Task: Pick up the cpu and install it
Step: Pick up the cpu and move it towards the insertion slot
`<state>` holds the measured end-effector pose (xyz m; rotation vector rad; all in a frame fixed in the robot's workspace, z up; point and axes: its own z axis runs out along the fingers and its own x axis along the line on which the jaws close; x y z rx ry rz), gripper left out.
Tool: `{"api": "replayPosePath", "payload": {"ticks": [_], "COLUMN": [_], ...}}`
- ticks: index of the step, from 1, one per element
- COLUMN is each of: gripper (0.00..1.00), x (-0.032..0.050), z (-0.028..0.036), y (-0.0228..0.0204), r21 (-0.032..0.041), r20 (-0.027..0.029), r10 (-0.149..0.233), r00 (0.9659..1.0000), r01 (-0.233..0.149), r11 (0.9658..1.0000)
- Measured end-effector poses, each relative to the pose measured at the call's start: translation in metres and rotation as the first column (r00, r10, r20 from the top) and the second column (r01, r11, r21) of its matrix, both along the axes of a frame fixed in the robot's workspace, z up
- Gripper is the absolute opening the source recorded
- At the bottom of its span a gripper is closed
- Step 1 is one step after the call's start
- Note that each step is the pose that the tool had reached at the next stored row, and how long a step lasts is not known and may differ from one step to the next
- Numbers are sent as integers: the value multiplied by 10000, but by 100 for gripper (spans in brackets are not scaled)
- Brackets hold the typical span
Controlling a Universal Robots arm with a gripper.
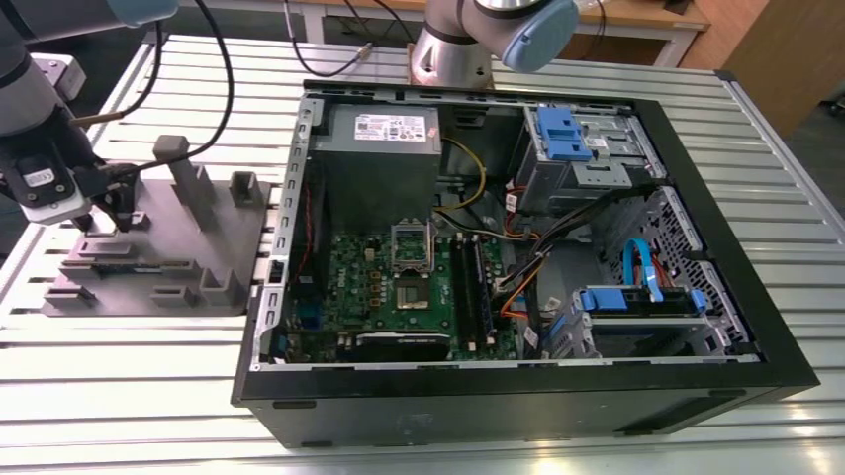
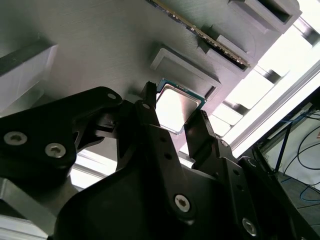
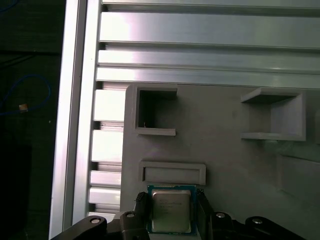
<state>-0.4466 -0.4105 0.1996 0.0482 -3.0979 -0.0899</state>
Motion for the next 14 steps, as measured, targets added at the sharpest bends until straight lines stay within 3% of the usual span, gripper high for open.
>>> {"api": "replayPosePath", "payload": {"ticks": [14], "gripper": [47], "x": [0], "z": [46], "y": [0], "r21": [0], "r20": [-1], "r10": [0], "r00": [10000], "r01": [0], "r11": [10000]}}
